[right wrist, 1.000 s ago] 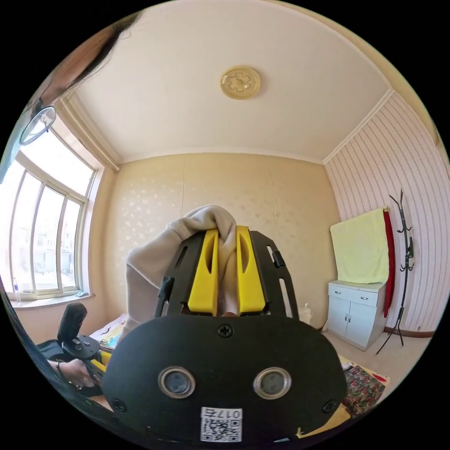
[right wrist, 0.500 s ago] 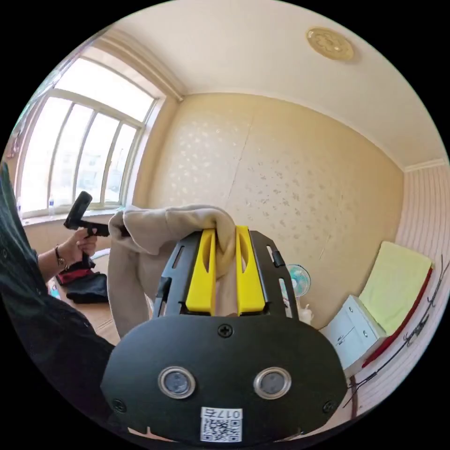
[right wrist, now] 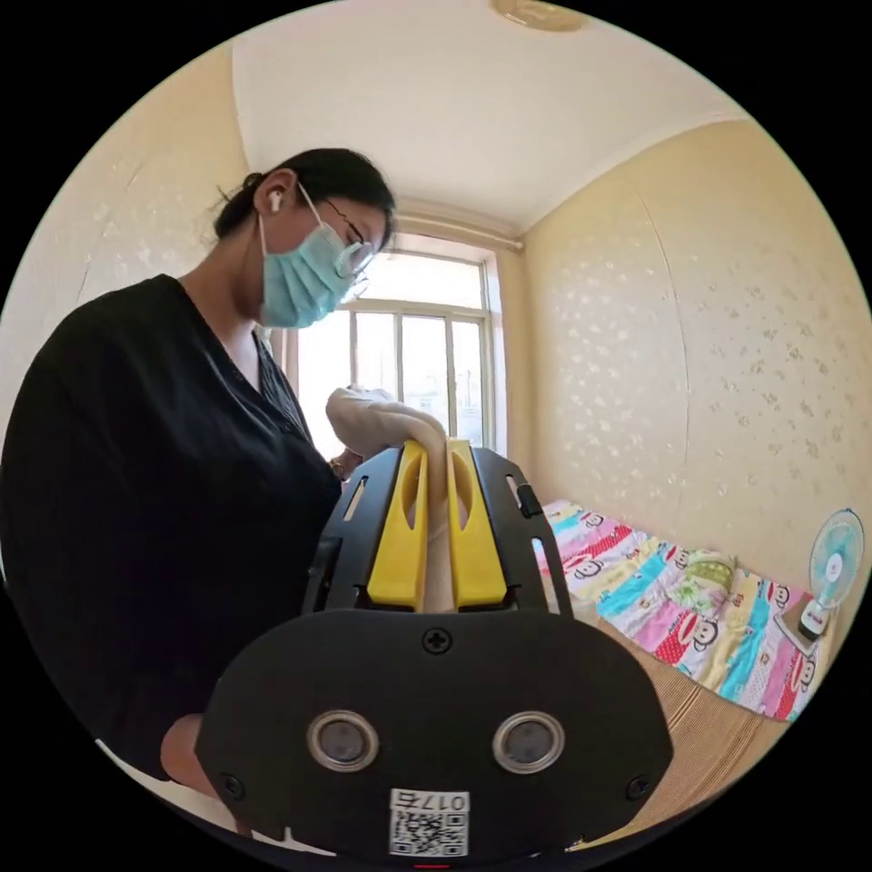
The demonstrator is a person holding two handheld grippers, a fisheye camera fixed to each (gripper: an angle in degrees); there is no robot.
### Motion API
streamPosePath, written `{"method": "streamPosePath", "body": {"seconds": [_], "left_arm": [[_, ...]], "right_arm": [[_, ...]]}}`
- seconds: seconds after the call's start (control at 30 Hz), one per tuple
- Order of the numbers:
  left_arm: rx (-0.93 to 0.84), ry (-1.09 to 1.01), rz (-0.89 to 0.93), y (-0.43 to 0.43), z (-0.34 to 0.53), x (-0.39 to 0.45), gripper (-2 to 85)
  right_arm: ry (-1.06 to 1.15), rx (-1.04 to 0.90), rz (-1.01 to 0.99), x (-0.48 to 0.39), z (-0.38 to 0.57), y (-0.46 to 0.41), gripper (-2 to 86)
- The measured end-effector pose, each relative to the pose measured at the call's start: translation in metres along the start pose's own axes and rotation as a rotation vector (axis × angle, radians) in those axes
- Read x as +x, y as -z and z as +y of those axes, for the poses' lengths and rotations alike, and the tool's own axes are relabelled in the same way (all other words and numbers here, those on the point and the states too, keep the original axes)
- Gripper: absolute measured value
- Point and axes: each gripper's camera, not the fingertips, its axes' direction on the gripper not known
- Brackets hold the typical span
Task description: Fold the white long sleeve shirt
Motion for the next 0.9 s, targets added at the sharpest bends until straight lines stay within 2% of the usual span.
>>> {"method": "streamPosePath", "body": {"seconds": [0.1,0.2,0.27,0.33,0.37,0.4,0.43,0.5,0.6,0.73,0.83,0.9], "left_arm": [[-0.066,0.139,-0.136,0.011,-0.046,-0.047,1.3],[-0.206,0.313,-0.376,0.009,-0.071,-0.143,2.5],[-0.291,0.457,-0.551,0.003,-0.065,-0.24,5.5],[-0.335,0.592,-0.651,0.005,-0.046,-0.305,8.9],[-0.353,0.697,-0.727,0.011,-0.028,-0.335,10.1],[-0.363,0.753,-0.77,0.014,-0.017,-0.345,10.0],[-0.376,0.84,-0.822,0.019,0.006,-0.358,10.0],[-0.395,0.924,-0.817,0.019,0.041,-0.361,10.1],[-0.533,1.056,-0.795,0.003,0.108,-0.348,10.1],[-0.823,1.219,-0.767,-0.025,0.185,-0.327,10.1],[-0.941,1.269,-0.936,-0.019,0.204,-0.311,10.5],[-0.932,1.288,-1.078,-0.004,0.203,-0.301,10.6]], "right_arm": [[0.033,-0.144,0.12,0.039,-0.044,-0.035,3.8],[0.035,-0.36,0.159,0.126,-0.052,-0.095,4.3],[-0.053,-0.439,0.182,0.204,-0.038,-0.135,5.0],[-0.326,-0.608,0.4,0.322,0.01,-0.196,6.3],[-0.388,-0.667,0.489,0.346,0.026,-0.21,6.4],[-0.482,-0.799,0.694,0.381,0.06,-0.233,6.1],[-0.513,-0.915,0.847,0.401,0.094,-0.25,5.4],[-0.55,-0.997,0.941,0.41,0.143,-0.261,4.6],[-0.689,-1.062,0.763,0.404,0.228,-0.262,3.8],[-0.908,-1.32,0.609,0.389,0.346,-0.255,3.8],[-1.01,-1.427,0.544,0.385,0.394,-0.239,4.6],[-1.052,-1.453,0.569,0.392,0.41,-0.224,5.6]]}}
